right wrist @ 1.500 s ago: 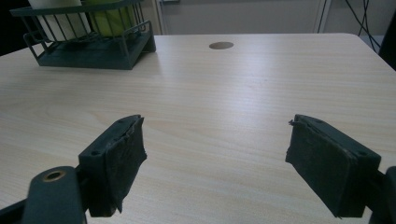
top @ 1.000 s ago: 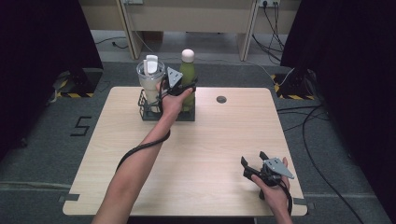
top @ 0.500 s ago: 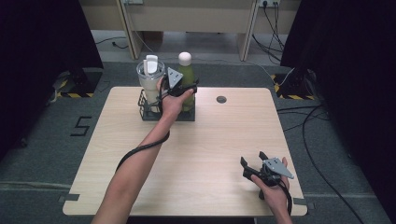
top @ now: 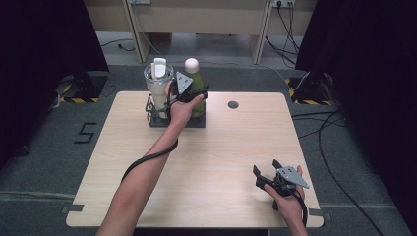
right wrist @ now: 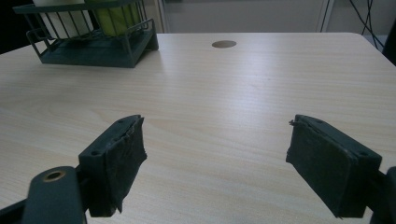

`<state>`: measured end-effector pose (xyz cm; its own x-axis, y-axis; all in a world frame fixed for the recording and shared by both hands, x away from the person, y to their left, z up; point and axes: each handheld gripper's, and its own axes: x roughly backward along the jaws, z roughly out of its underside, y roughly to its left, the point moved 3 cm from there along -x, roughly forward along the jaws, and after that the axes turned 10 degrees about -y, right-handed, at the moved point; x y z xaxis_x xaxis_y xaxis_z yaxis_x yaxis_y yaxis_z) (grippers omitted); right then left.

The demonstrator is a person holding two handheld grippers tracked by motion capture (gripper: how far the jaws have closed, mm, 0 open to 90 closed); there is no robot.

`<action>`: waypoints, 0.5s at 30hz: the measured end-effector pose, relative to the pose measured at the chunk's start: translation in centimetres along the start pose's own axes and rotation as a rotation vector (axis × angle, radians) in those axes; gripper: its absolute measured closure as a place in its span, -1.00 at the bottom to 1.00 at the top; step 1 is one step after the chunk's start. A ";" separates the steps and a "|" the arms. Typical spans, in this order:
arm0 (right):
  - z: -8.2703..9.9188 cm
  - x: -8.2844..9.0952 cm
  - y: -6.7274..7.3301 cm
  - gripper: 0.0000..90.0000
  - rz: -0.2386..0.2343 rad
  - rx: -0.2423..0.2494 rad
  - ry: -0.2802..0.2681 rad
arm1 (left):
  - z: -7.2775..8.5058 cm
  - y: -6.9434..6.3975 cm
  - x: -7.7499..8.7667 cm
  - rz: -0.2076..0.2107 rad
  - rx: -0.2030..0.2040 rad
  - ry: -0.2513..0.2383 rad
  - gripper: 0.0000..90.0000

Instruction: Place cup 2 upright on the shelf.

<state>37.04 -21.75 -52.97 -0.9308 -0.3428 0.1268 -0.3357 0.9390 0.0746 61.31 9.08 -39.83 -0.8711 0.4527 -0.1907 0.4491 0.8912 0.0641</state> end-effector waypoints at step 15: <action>0.0 0.0 0.1 -0.59 -0.003 -0.002 0.003 | -0.1 -0.2 0.8 -0.001 -0.021 -0.004 -0.70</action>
<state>37.01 -21.64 -52.97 -0.9294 -0.3458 0.1295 -0.3382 0.9379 0.0769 60.49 9.28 -39.94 -0.8709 0.4513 -0.1943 0.4436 0.8923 0.0842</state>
